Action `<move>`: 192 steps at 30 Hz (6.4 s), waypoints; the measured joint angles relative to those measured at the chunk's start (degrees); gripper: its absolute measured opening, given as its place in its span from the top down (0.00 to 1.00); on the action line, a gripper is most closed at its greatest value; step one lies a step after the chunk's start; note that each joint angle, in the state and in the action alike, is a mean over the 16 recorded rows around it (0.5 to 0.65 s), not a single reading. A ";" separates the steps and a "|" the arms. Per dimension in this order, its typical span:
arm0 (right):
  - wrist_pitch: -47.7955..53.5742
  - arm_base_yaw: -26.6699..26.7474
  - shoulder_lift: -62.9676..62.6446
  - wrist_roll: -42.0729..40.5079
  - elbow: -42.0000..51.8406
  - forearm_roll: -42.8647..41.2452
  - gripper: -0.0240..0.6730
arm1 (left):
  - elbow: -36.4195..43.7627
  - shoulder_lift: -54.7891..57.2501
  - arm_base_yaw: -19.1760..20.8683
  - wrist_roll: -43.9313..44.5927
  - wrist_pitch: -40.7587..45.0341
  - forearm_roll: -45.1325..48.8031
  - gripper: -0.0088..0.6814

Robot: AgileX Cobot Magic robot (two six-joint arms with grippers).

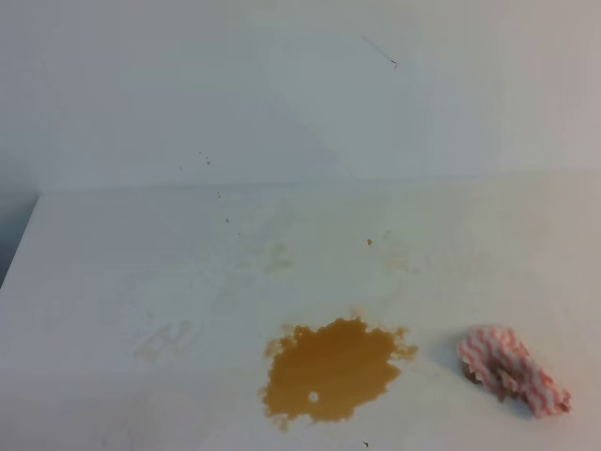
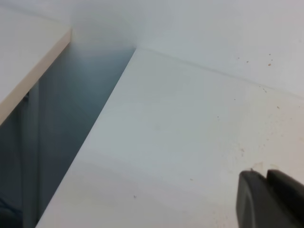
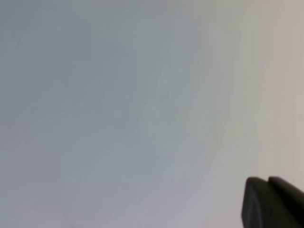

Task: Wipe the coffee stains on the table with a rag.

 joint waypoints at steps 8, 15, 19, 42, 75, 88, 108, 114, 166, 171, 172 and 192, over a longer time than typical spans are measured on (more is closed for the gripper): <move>9.41 0.00 5.60 0.75 -14.01 2.43 0.97 | 0.00 0.00 0.00 0.00 0.00 0.00 0.99; 24.89 0.00 17.36 3.15 -28.07 6.30 0.97 | 0.00 -0.23 0.00 0.00 0.00 0.00 0.99; 31.47 0.00 24.57 4.39 -33.86 9.54 0.97 | 0.00 -0.34 0.00 0.00 0.00 0.00 0.99; 56.37 0.00 57.37 -16.32 -40.43 23.32 0.87 | 0.11 -0.34 0.00 0.00 -0.07 0.00 0.99; 65.62 13.05 103.77 -18.78 -57.22 23.53 0.60 | 0.00 0.00 0.00 0.00 0.00 0.00 0.99; 68.02 13.06 105.87 -20.44 -58.67 27.93 0.94 | 0.00 0.00 0.00 0.00 0.00 0.00 0.99; 71.48 24.19 104.81 -31.02 -71.25 48.88 0.95 | 0.00 0.00 0.00 0.00 -0.14 0.00 0.99; 68.14 31.61 108.79 -31.74 -72.18 50.80 0.95 | 0.00 0.00 0.00 0.00 -0.14 0.00 0.99; 82.56 21.46 121.74 -14.98 -102.41 10.95 0.95 | 0.00 0.00 0.00 0.00 -0.14 0.00 0.99; 83.42 20.63 124.29 -14.88 -100.22 11.58 0.95 | 0.00 -0.11 0.00 0.00 -0.14 0.00 0.99; 83.56 20.62 124.77 -14.88 -99.69 11.88 0.95 | 0.00 -0.11 0.00 0.00 -0.14 0.00 0.99; 81.12 31.34 127.52 -15.29 -94.94 22.38 0.95 | 0.00 0.00 0.00 0.00 -0.14 0.00 0.99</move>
